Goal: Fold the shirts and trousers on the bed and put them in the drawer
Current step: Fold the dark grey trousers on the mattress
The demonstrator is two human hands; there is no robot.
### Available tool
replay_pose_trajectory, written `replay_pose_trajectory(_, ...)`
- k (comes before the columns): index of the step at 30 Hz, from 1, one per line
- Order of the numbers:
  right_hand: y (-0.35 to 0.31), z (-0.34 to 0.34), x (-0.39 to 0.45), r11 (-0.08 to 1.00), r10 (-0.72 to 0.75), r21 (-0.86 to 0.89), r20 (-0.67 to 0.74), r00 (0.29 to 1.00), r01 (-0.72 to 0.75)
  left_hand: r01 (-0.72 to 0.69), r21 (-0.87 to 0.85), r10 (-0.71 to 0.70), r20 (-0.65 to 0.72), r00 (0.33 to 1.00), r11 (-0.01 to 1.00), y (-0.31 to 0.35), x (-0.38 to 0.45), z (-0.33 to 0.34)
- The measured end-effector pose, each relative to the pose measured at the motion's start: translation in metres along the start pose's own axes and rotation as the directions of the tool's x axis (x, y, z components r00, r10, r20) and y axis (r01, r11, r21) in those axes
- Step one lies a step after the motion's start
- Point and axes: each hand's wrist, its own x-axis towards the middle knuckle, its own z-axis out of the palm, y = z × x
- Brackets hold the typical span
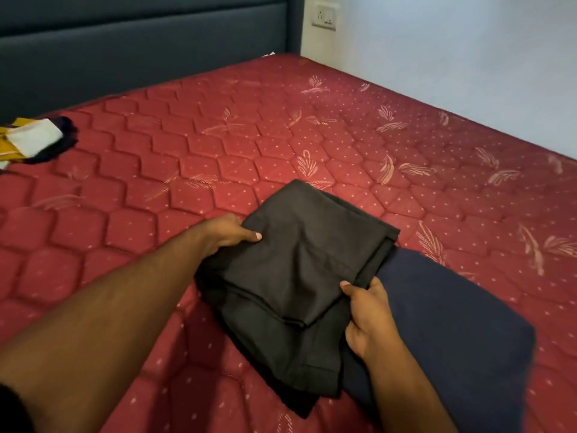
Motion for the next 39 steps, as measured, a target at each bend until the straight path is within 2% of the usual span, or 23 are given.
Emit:
replay_pose_trajectory(2, 0.004, 0.010, -0.007, 1.000, -0.020, 0.020, -0.001, 1.000, 0.020, -0.023, -0.015, 0.022, -0.034, 0.999, 1.000, 0.011, 0.000, -0.012)
replay_pose_trajectory(4, 0.007, 0.020, -0.011, 0.998, -0.058, -0.028, 0.029, 0.998, 0.059, -0.122, 0.025, 0.124, -0.113, 0.986, 0.992, 0.021, 0.007, -0.034)
replay_pose_trajectory(6, 0.013, 0.028, -0.010, 0.977, -0.121, -0.168, 0.054, 0.991, 0.128, -0.141, 0.169, 0.165, -0.136, 0.977, 0.975, 0.020, 0.010, -0.060)
replay_pose_trajectory(8, 0.020, 0.029, -0.010, 0.893, -0.224, -0.381, 0.080, 0.971, 0.237, -0.105, 0.293, 0.146, -0.122, 0.982, 0.950, 0.002, 0.010, -0.077)
replay_pose_trajectory(9, 0.023, 0.030, -0.011, 0.813, -0.286, -0.498, 0.109, 0.952, 0.302, -0.063, 0.407, 0.130, -0.137, 0.982, 0.911, -0.011, 0.007, -0.079)
replay_pose_trajectory(11, 0.030, 0.026, -0.013, 0.593, -0.410, -0.688, 0.190, 0.892, 0.419, 0.054, 0.649, 0.117, -0.217, 0.969, 0.759, -0.035, -0.002, -0.065)
replay_pose_trajectory(13, 0.039, 0.029, -0.015, 0.328, -0.539, -0.800, 0.278, 0.795, 0.502, 0.014, 0.759, 0.326, -0.296, 0.898, 0.651, -0.046, -0.017, -0.038)
replay_pose_trajectory(15, 0.043, 0.041, -0.019, 0.100, -0.648, -0.822, 0.374, 0.663, 0.560, -0.148, 0.777, 0.511, -0.245, 0.824, 0.611, -0.047, -0.040, -0.006)
replay_pose_trajectory(16, 0.046, 0.048, -0.017, 0.022, -0.644, -0.815, 0.431, 0.632, 0.579, -0.213, 0.785, 0.535, -0.171, 0.827, 0.581, -0.049, -0.047, 0.009)
replay_pose_trajectory(17, 0.049, 0.054, -0.015, -0.055, -0.598, -0.809, 0.496, 0.629, 0.585, -0.244, 0.799, 0.517, -0.095, 0.851, 0.549, -0.056, -0.051, 0.022)
replay_pose_trajectory(19, 0.056, 0.057, -0.008, -0.202, -0.389, -0.827, 0.560, 0.732, 0.525, -0.235, 0.814, 0.406, -0.002, 0.914, 0.532, -0.066, -0.055, 0.039)
replay_pose_trajectory(21, 0.054, 0.051, -0.001, -0.288, -0.212, -0.824, 0.551, 0.807, 0.487, -0.198, 0.796, 0.402, -0.062, 0.913, 0.572, -0.067, -0.063, 0.043)
replay_pose_trajectory(23, 0.042, 0.052, -0.005, -0.355, -0.200, -0.807, 0.559, 0.805, 0.472, -0.216, 0.772, 0.455, -0.105, 0.884, 0.598, -0.066, -0.077, 0.039)
replay_pose_trajectory(26, 0.024, 0.061, -0.025, -0.474, -0.229, -0.780, 0.558, 0.798, 0.409, -0.265, 0.754, 0.468, -0.063, 0.881, 0.601, -0.076, -0.101, 0.036)
replay_pose_trajectory(27, 0.020, 0.070, -0.035, -0.498, -0.230, -0.767, 0.566, 0.792, 0.404, -0.246, 0.738, 0.469, -0.106, 0.877, 0.628, -0.084, -0.113, 0.028)
replay_pose_trajectory(29, 0.021, 0.091, -0.051, -0.515, -0.225, -0.738, 0.607, 0.762, 0.435, -0.178, 0.689, 0.428, -0.209, 0.880, 0.702, -0.101, -0.128, 0.006)
replay_pose_trajectory(31, 0.030, 0.126, -0.067, -0.524, -0.179, -0.672, 0.687, 0.704, 0.523, -0.089, 0.662, 0.357, -0.282, 0.891, 0.744, -0.125, -0.143, -0.028)
replay_pose_trajectory(34, 0.074, 0.199, -0.098, -0.504, -0.027, -0.547, 0.784, 0.621, 0.668, 0.057, 0.645, 0.231, -0.353, 0.907, 0.762, -0.186, -0.165, -0.087)
replay_pose_trajectory(39, 0.165, 0.299, -0.125, -0.504, 0.152, -0.381, 0.844, 0.514, 0.775, 0.218, 0.509, 0.037, -0.445, 0.895, 0.833, -0.286, -0.172, -0.172)
